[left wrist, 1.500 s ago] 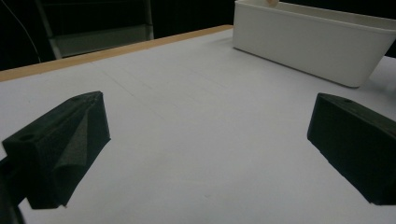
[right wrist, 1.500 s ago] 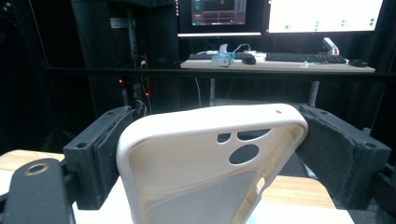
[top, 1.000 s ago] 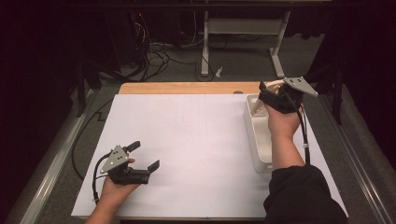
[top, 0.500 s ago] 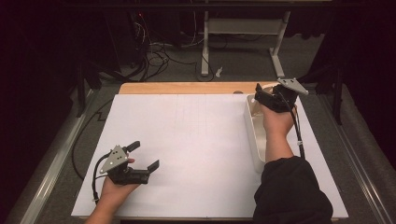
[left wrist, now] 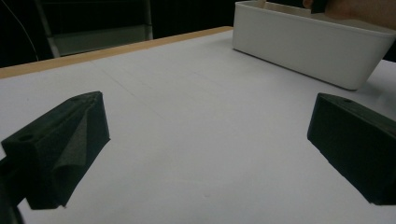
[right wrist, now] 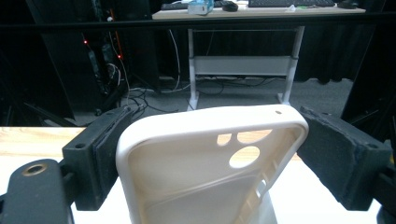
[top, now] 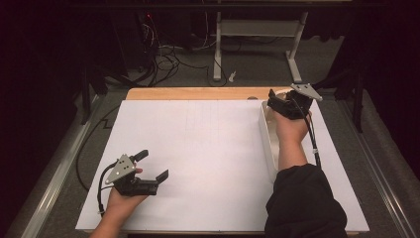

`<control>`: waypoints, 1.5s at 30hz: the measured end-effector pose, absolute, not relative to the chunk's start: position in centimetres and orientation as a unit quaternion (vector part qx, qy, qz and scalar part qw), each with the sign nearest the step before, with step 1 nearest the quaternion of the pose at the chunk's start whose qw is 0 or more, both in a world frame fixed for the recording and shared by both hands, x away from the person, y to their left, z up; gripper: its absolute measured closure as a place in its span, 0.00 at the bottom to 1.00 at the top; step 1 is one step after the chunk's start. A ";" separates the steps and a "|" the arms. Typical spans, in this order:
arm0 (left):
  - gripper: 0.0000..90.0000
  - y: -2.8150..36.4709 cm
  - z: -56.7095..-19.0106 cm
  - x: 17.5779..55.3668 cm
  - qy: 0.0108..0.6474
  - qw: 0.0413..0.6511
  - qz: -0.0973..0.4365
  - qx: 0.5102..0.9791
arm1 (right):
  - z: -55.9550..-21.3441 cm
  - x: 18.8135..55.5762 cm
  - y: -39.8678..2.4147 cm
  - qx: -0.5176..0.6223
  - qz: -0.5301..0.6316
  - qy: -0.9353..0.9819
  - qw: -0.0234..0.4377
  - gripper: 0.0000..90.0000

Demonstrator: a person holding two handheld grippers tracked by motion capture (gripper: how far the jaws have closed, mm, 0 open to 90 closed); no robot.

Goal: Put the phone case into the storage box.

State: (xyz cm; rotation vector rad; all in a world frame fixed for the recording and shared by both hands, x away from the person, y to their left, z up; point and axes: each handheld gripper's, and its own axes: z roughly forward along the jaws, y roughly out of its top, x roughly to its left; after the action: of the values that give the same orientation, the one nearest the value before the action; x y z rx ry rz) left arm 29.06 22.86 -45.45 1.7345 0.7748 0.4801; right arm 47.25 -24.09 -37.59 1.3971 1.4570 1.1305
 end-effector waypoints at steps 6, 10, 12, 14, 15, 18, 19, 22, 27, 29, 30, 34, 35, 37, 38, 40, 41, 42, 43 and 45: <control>0.00 22.9 -45.5 29.1 0.329 0.555 0.202 0.736 | -37.8 47.5 -24.2 0.556 0.444 0.576 0.403 0.15; 0.00 22.9 -45.5 29.1 0.330 0.555 0.202 0.737 | -38.0 47.6 -24.3 0.557 0.439 0.577 0.405 0.15; 0.00 22.9 -45.5 29.1 0.330 0.555 0.201 0.737 | -38.0 47.6 -24.4 0.556 0.438 0.578 0.406 0.15; 0.00 22.8 -45.5 29.1 0.330 0.556 0.199 0.737 | -38.0 47.6 -24.4 0.553 0.438 0.580 0.407 0.15; 0.00 22.8 -45.5 29.1 0.329 0.555 0.199 0.737 | -38.0 47.7 -24.3 0.551 0.438 0.581 0.408 0.15; 0.00 22.8 -45.5 29.1 0.329 0.555 0.198 0.738 | -38.0 47.7 -24.3 0.549 0.437 0.583 0.410 0.15; 0.00 22.8 -45.5 29.1 0.329 0.555 0.198 0.738 | -38.0 47.7 -24.3 0.549 0.437 0.582 0.410 0.15; 0.00 22.8 -45.6 29.1 0.328 0.555 0.198 0.738 | -38.1 47.7 -24.3 0.548 0.436 0.584 0.411 0.15; 0.00 22.8 -45.6 29.1 0.329 0.555 0.198 0.738 | -38.3 47.8 -24.3 0.548 0.434 0.585 0.411 0.15; 0.00 22.8 -45.5 29.1 0.328 0.555 0.198 0.738 | -38.3 47.8 -24.3 0.547 0.433 0.586 0.411 0.15; 0.00 22.8 -45.5 29.1 0.328 0.555 0.198 0.738 | -38.3 47.8 -24.3 0.548 0.434 0.585 0.411 0.15; 0.00 22.8 -45.5 29.1 0.328 0.554 0.198 0.739 | -38.3 47.9 -24.3 0.548 0.434 0.585 0.412 0.15; 0.00 22.7 -45.5 29.1 0.328 0.554 0.199 0.739 | -38.3 47.8 -24.3 0.548 0.434 0.585 0.412 0.15; 0.00 22.7 -45.5 29.1 0.327 0.553 0.198 0.740 | -38.3 47.8 -24.3 0.549 0.434 0.584 0.411 0.15; 0.00 22.7 -45.5 29.1 0.327 0.553 0.199 0.740 | -38.3 47.8 -24.3 0.549 0.434 0.584 0.411 0.15; 0.00 22.7 -45.5 29.1 0.328 0.553 0.199 0.740 | -38.3 47.8 -24.2 0.549 0.432 0.585 0.412 0.15; 0.01 22.7 -45.6 29.1 0.327 0.552 0.199 0.740 | -38.3 47.9 -24.2 0.549 0.432 0.584 0.412 0.14; 0.01 22.7 -45.6 29.1 0.327 0.552 0.199 0.740 | -38.3 47.9 -24.2 0.549 0.432 0.584 0.413 0.14; 0.01 22.7 -45.6 29.1 0.327 0.552 0.199 0.740 | -38.3 47.9 -24.1 0.550 0.431 0.583 0.414 0.14; 0.01 22.6 -45.6 29.1 0.327 0.552 0.197 0.742 | -38.3 48.0 -24.0 0.551 0.429 0.583 0.416 0.14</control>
State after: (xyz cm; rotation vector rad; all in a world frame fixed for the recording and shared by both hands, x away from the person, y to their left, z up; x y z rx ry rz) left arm 29.09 22.59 -45.61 1.7541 0.7727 0.4668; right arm 47.99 -24.03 -38.31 1.3834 1.4643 1.0776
